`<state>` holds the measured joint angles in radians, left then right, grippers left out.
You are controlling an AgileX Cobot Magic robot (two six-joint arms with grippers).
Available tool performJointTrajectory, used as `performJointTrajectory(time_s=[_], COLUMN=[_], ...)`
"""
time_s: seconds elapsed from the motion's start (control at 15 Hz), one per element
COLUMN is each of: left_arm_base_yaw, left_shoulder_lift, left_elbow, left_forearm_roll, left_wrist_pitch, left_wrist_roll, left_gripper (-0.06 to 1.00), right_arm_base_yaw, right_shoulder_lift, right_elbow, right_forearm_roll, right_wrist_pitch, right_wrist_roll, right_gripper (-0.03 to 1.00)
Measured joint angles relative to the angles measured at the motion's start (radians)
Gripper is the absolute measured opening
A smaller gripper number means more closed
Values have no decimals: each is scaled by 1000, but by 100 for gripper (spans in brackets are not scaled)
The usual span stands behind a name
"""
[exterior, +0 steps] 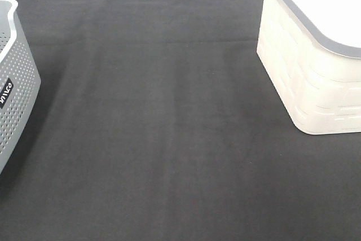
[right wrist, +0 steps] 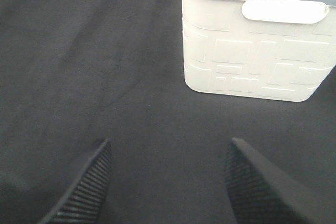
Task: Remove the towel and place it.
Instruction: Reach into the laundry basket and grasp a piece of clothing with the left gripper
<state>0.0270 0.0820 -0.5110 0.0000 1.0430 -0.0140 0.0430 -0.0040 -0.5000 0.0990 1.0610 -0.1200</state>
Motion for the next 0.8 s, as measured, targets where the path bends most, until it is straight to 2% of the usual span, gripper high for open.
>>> performJointTrajectory(time_s=[0.2, 0.33, 0.53, 0.73, 0.8], left_arm_base_yaw=[0, 0, 0, 0, 0], left_shoulder_lift=[0, -1, -1, 64, 105], left_elbow=[-7, -63, -163, -238, -255], left_forearm_roll=[6, 23, 169, 370, 409], left_wrist_pitch=[0, -4, -47, -87, -93], left_wrist_roll=[0, 0, -100, -318, -377], left_gripper=[82, 82, 82, 82, 82], right_arm_base_yaw=[0, 0, 0, 0, 0], right_shoulder_lift=[0, 0, 0, 0, 0], right_elbow=[0, 0, 0, 0, 0], right_forearm_roll=[0, 0, 0, 0, 0], right_wrist_pitch=[0, 0, 0, 0, 0], right_wrist_roll=[0, 0, 0, 0, 0], right_gripper=[63, 63, 63, 63, 63])
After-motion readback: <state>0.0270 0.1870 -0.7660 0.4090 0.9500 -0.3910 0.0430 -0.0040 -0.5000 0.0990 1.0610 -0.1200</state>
